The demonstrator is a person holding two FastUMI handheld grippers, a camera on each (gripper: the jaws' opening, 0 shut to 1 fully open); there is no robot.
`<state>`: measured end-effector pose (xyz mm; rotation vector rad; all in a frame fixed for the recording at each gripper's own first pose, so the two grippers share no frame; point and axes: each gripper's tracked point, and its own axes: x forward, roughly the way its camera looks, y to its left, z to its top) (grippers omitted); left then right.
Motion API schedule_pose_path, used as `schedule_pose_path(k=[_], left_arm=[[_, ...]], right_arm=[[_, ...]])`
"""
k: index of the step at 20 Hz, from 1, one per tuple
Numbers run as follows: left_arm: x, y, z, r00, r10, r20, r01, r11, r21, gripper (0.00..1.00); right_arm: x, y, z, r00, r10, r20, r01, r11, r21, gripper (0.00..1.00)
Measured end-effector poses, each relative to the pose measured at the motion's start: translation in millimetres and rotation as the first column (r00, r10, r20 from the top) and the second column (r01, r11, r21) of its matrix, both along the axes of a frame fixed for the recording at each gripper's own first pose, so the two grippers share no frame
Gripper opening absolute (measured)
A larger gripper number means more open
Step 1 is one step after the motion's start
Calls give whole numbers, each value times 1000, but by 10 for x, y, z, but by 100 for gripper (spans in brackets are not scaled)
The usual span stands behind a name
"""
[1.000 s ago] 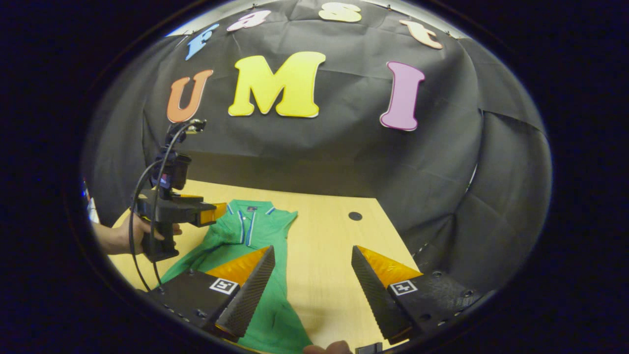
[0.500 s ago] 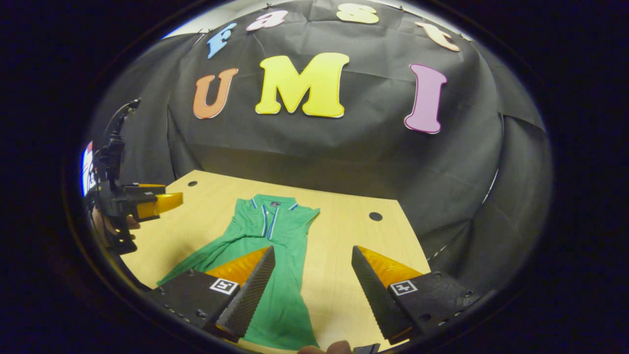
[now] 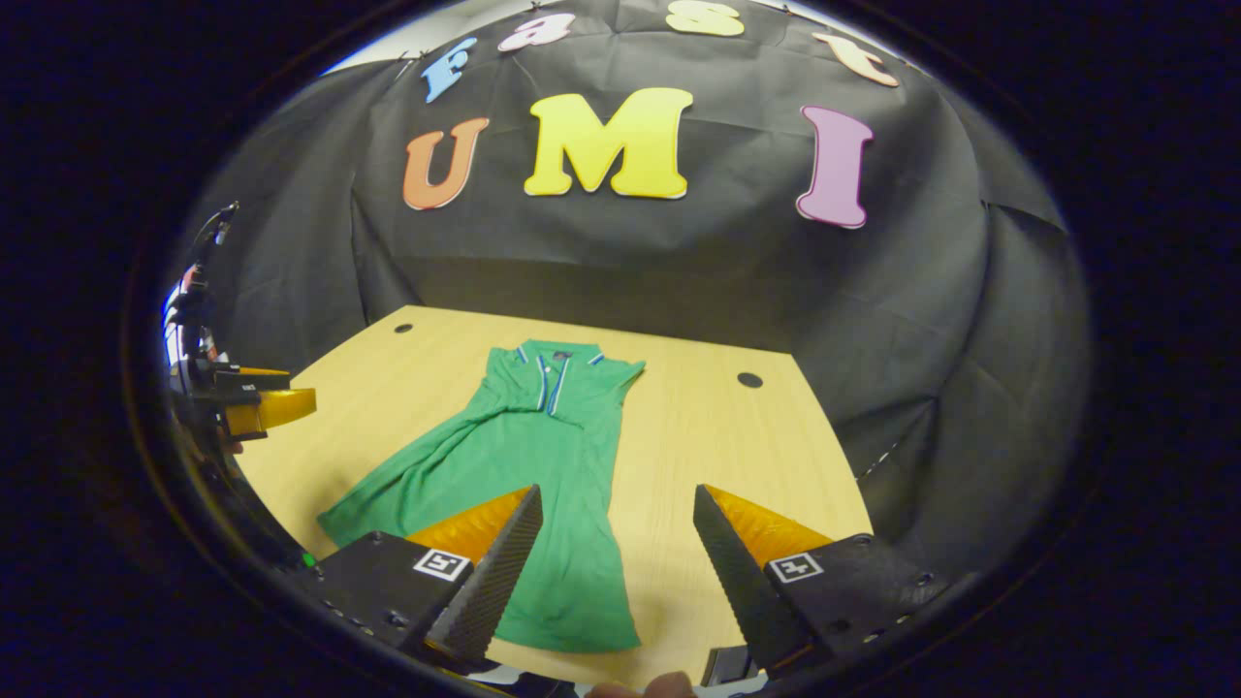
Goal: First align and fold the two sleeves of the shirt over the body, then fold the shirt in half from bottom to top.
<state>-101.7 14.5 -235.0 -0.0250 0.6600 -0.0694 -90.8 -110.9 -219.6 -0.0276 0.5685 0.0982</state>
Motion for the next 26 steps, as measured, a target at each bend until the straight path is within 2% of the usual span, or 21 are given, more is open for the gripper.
schedule_pose_path(k=[2,5,9,12,21,26], left_arm=[[-290,-58,-142,998,-21,-58,22,1000,2,100],[-605,-42,-451,988,-56,-146,59,998,17,100],[-864,79,-894,964,-48,-261,49,999,-2,100],[-932,134,-1115,945,-39,-323,39,999,-6,100],[-929,45,-1330,914,-48,-402,72,996,45,100],[-783,38,-1219,912,-53,-407,65,998,15,100]], right_arm=[[-199,-52,-212,998,37,-41,-38,999,-12,98],[-499,-154,-630,989,51,-139,-52,999,-3,96],[-756,-264,-1189,956,42,-290,-42,999,8,96],[-741,-281,-1406,940,11,-341,-5,1000,19,96],[-660,-138,-1801,910,11,-415,-26,999,-30,96],[-689,-107,-1864,899,-4,-437,6,1000,3,94]])
